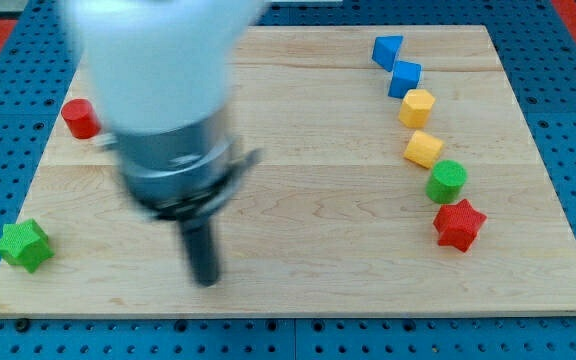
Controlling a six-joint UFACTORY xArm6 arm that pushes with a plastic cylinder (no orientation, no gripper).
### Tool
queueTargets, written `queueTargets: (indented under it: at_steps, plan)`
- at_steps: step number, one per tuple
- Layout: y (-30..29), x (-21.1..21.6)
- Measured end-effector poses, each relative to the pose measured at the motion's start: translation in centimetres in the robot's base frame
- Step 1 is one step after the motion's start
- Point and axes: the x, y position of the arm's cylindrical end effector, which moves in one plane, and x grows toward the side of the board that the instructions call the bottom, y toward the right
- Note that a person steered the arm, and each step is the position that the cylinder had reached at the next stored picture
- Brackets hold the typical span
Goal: Move the green star slightly to the right side of the board
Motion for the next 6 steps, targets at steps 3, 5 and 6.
queueTargets:
  at_steps: [3, 5, 6]
  plan:
    - [-18.1, 0.7]
    - [-16.1, -3.9]
    - [-13.8, -5.0]
